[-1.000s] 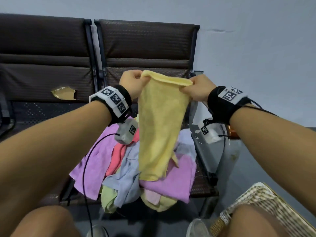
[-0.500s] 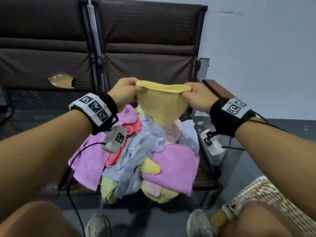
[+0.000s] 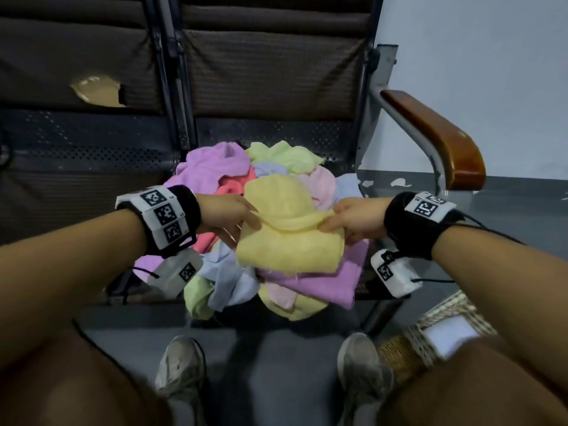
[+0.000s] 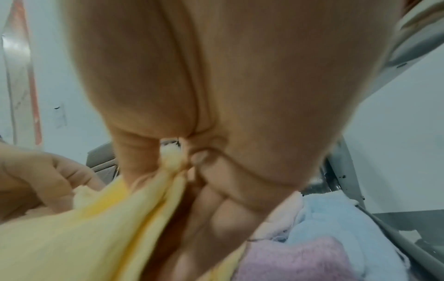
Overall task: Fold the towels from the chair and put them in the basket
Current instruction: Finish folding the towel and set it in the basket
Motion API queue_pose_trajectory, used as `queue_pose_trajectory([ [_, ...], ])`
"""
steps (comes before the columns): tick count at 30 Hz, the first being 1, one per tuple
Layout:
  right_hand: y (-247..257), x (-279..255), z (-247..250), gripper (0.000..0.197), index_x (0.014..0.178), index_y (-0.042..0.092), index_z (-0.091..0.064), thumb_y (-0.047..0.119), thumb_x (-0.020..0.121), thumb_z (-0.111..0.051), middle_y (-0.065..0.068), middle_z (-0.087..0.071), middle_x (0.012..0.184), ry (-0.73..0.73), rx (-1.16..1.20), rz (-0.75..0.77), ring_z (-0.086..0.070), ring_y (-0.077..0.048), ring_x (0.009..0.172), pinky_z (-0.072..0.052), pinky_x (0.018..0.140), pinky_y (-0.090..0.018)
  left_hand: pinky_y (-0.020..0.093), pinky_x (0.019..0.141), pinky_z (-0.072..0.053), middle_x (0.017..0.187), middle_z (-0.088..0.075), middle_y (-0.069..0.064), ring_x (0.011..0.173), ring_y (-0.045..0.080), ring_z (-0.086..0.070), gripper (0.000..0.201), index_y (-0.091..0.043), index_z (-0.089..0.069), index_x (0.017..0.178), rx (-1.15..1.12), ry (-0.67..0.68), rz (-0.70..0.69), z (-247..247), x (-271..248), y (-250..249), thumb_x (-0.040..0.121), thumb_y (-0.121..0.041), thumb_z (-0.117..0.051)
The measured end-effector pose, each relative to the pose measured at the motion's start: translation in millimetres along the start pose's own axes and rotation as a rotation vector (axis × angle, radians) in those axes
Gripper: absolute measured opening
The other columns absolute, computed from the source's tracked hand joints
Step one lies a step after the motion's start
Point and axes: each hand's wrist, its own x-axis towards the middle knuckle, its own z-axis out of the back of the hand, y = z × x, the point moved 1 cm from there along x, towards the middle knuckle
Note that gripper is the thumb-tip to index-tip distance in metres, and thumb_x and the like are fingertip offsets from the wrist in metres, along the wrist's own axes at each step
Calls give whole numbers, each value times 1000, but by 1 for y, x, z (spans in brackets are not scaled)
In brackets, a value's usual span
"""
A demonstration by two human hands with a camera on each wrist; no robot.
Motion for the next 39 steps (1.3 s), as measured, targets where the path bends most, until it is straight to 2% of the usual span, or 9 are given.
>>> queue_pose_trajectory([
  [4, 18, 31, 16, 13, 97, 1, -70, 9, 88, -65, -9, -69, 89, -346, 157, 150, -67, -17, 75, -56, 63, -28, 28, 60, -55, 80, -59, 6, 65, 17, -57, 8, -9, -64, 89, -105, -406, -69, 19, 36, -3, 93, -13, -58],
  [8, 31, 64, 23, 31, 104, -13, -63, 12, 87, -64, -13, -59, 86, -598, 101, 227, -58, -24, 78, -53, 71, -42, 41, 79, -60, 87, -66, 13, 81, 28, -64, 24, -1, -70, 102, -159, -647, -142, 33, 67, 4, 91, -18, -57],
  [15, 38, 97, 15, 36, 130, 19, -56, 27, 95, -59, -6, -63, 129, -767, 18, 304, -61, -19, 109, -49, 97, -34, 28, 81, -44, 105, -64, -1, 95, 19, -60, 36, -14, -56, 121, -6, -866, -191, 28, 85, 26, 86, -23, -64],
  [19, 33, 79, 2, 25, 117, 13, -63, 20, 93, -61, -6, -65, 119, -758, -274, 420, -60, -23, 110, -48, 99, -39, 26, 70, -51, 92, -68, -2, 81, 17, -63, 10, -22, -66, 92, 20, -715, -322, 15, 69, 34, 84, -15, -66],
  [22, 20, 59, -16, 16, 97, 14, -74, 25, 92, -63, 1, -73, 96, -519, -492, 478, -65, -18, 91, -52, 90, -41, 30, 96, -51, 110, -69, -6, 103, 14, -65, 30, -23, -69, 110, 159, -445, -341, 4, 56, 39, 81, -27, -77],
  [26, -1, 48, -29, 60, 134, 16, -60, 47, 84, -73, -1, -61, 136, -319, -746, 450, -56, -19, 124, -42, 107, -35, 31, 108, -39, 142, -51, -4, 127, 16, -49, 83, -27, -45, 144, 481, -322, -294, -7, 44, 51, 72, -40, -84],
  [30, -9, 51, -30, 78, 152, 10, -38, 30, 86, -73, -9, -35, 159, -318, -876, 422, -33, -23, 146, -25, 120, -31, 31, 98, -42, 116, -62, 2, 117, 24, -52, 54, -21, -61, 130, 486, -497, -337, -6, 42, 56, 78, -21, -76],
  [34, -1, 45, -26, 28, 118, 10, -66, 12, 92, -55, -11, -70, 114, -420, -779, 490, -63, -31, 107, -48, 93, -39, 45, 87, -48, 91, -60, 4, 99, 25, -52, 13, -17, -72, 95, 400, -544, -332, 1, 38, 53, 85, -22, -66],
  [39, 13, 27, -11, 15, 92, 6, -67, 17, 94, -57, -9, -68, 85, -457, -527, 444, -60, -21, 80, -48, 76, -37, 47, 86, -53, 94, -63, 14, 88, 33, -62, 27, -16, -68, 81, 21, -468, -292, 7, 29, 46, 74, -39, -57],
])
